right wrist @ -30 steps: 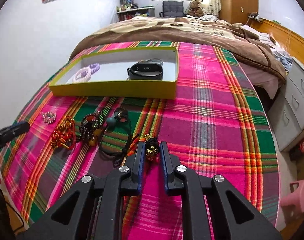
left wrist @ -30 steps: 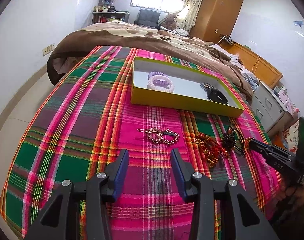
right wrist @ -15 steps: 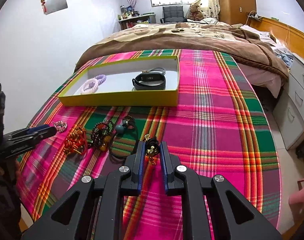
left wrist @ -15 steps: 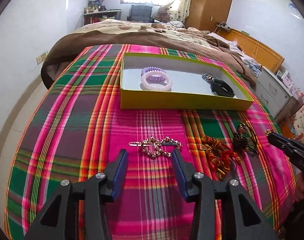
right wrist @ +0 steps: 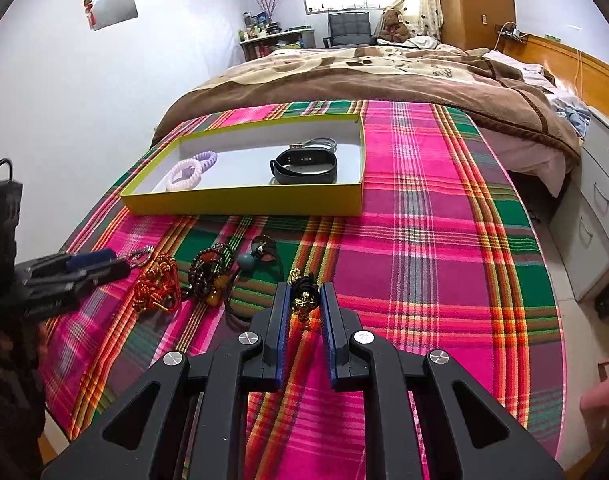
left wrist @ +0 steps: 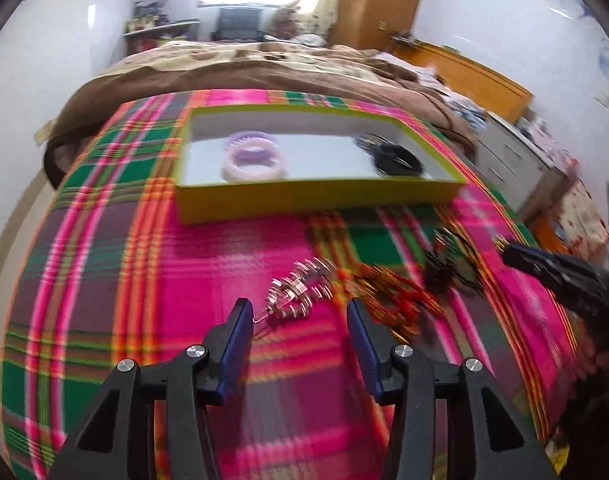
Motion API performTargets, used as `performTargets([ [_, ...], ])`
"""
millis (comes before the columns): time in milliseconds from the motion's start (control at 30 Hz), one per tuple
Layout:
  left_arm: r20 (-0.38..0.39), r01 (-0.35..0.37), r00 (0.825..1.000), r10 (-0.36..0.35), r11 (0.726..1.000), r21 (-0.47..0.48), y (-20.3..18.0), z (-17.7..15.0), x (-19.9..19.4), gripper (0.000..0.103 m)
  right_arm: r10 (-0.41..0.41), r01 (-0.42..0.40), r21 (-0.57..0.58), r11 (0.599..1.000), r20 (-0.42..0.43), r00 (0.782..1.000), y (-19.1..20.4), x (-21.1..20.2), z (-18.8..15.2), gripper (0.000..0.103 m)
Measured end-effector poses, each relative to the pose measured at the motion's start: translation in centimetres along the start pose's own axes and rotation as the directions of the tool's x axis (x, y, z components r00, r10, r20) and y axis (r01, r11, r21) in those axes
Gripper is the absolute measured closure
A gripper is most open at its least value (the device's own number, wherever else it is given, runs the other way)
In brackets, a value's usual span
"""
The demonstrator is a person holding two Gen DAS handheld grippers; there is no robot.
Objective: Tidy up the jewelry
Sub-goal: 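Move left tool to the gold chain bracelet while right tool holds the earrings, then close left tool on the gold chain bracelet while right tool holds the earrings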
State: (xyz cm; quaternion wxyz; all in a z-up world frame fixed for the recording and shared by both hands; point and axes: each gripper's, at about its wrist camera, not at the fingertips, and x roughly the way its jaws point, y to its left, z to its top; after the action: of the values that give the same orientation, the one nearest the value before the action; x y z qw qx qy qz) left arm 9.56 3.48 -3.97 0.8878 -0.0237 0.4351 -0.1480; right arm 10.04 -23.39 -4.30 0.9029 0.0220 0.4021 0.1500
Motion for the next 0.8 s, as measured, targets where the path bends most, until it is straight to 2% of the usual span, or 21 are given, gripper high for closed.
performTargets([
  [133, 0.002, -0.01, 1.0, 0.01, 0.998, 0.059, -1.1, -0.5, -0.5, 0.055, -0.002, 0.002, -0.001, 1.0, -0.003, 1.0, 0.0, 0.0, 0.0, 0.088],
  [233, 0.023, -0.097, 0.995, 0.095, 0.992, 0.084, -1.1, 0.2, -0.3, 0.055, 0.001, -0.001, -0.001, 1.0, -0.001, 1.0, 0.1, 0.0, 0.0, 0.088],
  [267, 0.021, -0.105, 0.994, 0.104, 0.991, 0.086, -0.9, 0.5, -0.1, 0.055, 0.003, -0.003, -0.002, 1.0, 0.001, 1.0, 0.2, -0.1, 0.0, 0.088],
  [400, 0.018, -0.094, 0.996, 0.093, 0.991, 0.09, -0.9, 1.1, 0.4, 0.055, 0.01, -0.01, -0.006, 1.0, 0.006, 1.0, 0.5, -0.3, 0.0, 0.088],
  [433, -0.003, -0.095, 0.995, 0.095, 0.991, 0.09, -0.9, 1.2, 1.0, 0.055, 0.011, -0.011, -0.006, 1.0, 0.007, 1.0, 0.6, -0.2, 0.1, 0.088],
  [500, -0.024, -0.121, 0.992, 0.124, 0.987, 0.103, -1.1, 1.3, 1.8, 0.055, 0.015, -0.015, -0.007, 1.0, 0.008, 1.0, 0.8, -0.2, 0.2, 0.088],
  [733, -0.017, -0.123, 0.992, 0.126, 0.987, 0.107, -1.3, 1.5, 2.2, 0.055, 0.024, -0.024, -0.008, 1.0, 0.012, 1.0, 1.0, -0.3, 0.3, 0.088],
  [800, -0.017, -0.12, 0.992, 0.122, 0.987, 0.103, -1.3, 1.5, 2.1, 0.057, 0.026, -0.026, -0.008, 1.0, 0.011, 1.0, 1.0, -0.2, 0.4, 0.088],
])
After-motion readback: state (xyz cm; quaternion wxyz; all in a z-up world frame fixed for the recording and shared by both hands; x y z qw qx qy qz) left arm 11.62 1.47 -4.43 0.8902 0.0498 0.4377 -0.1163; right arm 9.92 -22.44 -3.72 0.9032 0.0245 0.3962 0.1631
